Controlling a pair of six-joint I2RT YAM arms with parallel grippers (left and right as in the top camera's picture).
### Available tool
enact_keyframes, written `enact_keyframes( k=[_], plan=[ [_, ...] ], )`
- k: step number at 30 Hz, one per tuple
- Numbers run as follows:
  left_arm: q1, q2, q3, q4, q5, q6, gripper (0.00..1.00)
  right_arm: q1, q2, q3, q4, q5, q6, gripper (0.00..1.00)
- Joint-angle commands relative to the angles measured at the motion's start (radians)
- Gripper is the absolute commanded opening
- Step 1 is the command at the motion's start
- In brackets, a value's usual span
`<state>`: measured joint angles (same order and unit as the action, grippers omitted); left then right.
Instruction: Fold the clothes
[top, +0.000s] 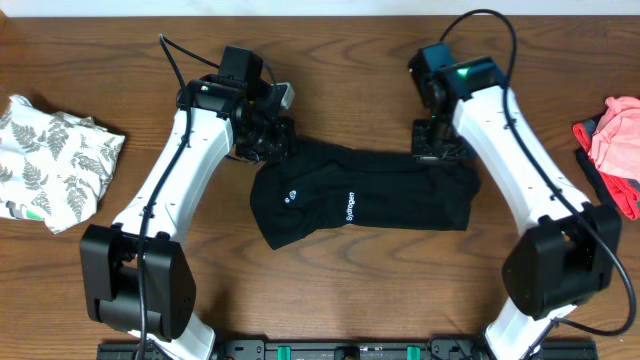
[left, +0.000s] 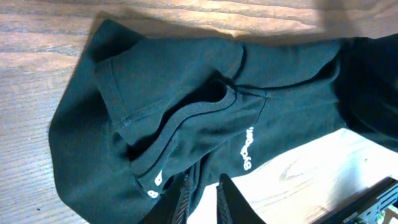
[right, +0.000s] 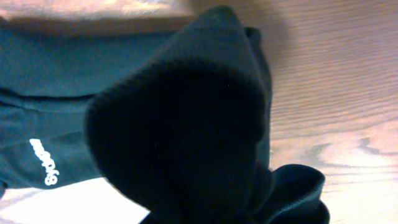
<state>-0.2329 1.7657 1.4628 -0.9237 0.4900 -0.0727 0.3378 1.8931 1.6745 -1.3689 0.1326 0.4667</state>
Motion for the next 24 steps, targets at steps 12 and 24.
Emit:
enact_keyframes(
  k=[12, 24],
  plan=[
    [0.000, 0.000, 0.005, -0.006, -0.012, 0.021, 0.17, 0.143, 0.128, -0.002, 0.028, -0.033, 0.027, 0.37],
    [0.000, 0.000, 0.005, -0.010, -0.012, 0.021, 0.17, 0.072, 0.129, -0.002, -0.036, 0.109, 0.027, 0.40]
  ],
)
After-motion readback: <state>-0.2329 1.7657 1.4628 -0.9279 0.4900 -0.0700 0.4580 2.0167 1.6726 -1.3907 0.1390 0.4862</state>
